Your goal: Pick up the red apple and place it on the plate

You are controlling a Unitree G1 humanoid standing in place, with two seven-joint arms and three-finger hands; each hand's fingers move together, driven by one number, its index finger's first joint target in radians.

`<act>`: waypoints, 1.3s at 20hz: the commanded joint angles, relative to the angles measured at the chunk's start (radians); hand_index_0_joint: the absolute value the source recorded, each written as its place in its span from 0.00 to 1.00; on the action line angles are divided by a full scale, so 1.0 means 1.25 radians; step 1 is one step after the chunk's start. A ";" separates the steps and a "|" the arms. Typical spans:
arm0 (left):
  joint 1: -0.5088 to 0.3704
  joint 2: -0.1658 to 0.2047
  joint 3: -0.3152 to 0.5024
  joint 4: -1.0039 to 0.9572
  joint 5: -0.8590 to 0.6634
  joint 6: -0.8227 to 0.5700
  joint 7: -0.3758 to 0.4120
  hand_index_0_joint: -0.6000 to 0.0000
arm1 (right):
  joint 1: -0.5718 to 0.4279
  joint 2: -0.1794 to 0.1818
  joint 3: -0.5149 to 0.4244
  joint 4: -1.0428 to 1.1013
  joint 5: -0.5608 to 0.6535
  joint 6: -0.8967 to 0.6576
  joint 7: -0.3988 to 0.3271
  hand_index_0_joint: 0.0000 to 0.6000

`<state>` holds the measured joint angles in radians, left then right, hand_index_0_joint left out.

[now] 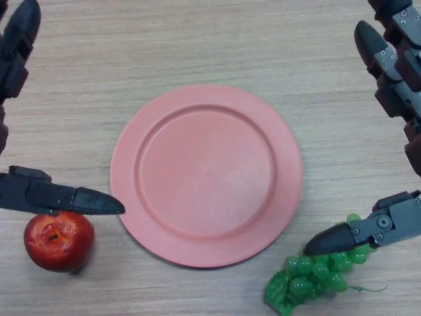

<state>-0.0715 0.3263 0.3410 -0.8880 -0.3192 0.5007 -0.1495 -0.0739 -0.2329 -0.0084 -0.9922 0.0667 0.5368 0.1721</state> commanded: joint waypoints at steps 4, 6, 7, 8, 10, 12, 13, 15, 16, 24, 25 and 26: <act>-0.042 0.031 -0.006 -0.051 0.072 -0.071 0.022 1.00 | -0.022 -0.021 -0.041 -0.024 0.030 -0.076 0.009 0.00; -0.053 0.035 -0.002 -0.037 0.081 -0.071 0.014 1.00 | -0.026 -0.025 -0.039 -0.026 0.027 -0.055 0.017 0.00; -0.053 0.031 0.004 -0.031 0.075 -0.079 0.016 1.00 | -0.028 -0.026 -0.036 -0.030 0.024 -0.047 0.021 0.00; -0.052 0.031 0.008 -0.026 0.070 -0.084 0.020 1.00 | -0.028 -0.025 -0.034 -0.032 0.021 -0.047 0.024 0.00; -0.026 0.018 0.022 -0.036 0.049 -0.103 0.026 1.00 | -0.028 -0.025 -0.052 -0.039 0.035 -0.040 0.033 0.00; 0.016 -0.005 0.038 -0.049 0.018 -0.141 0.023 1.00 | -0.025 -0.028 -0.058 -0.039 0.039 -0.042 0.028 0.00; 0.038 -0.007 0.055 -0.049 0.003 -0.148 0.000 1.00 | -0.024 -0.031 -0.053 -0.040 0.031 -0.042 0.029 0.00; 0.097 -0.035 0.087 -0.011 -0.011 -0.213 -0.062 1.00 | -0.025 -0.032 -0.046 -0.037 0.021 -0.047 0.042 0.00; 0.136 -0.063 0.091 0.016 0.005 -0.273 -0.094 1.00 | -0.024 -0.028 -0.042 -0.028 0.017 -0.057 0.044 0.00; 0.374 -0.109 -0.021 0.303 0.101 -0.749 -0.074 1.00 | -0.070 -0.013 -0.021 0.037 0.008 -0.035 -0.010 0.00; 0.371 -0.109 -0.016 0.342 0.095 -0.783 -0.066 1.00 | -0.066 -0.015 -0.024 0.045 0.004 -0.049 -0.013 0.00; 0.363 -0.109 0.002 0.397 0.083 -0.805 -0.066 1.00 | -0.067 -0.017 -0.028 0.054 0.001 -0.053 -0.016 0.00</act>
<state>0.3789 0.1670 0.2692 -0.3413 -0.2034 -0.3663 -0.2714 -0.1336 -0.2422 0.0079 -0.8741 0.0811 0.5927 0.1840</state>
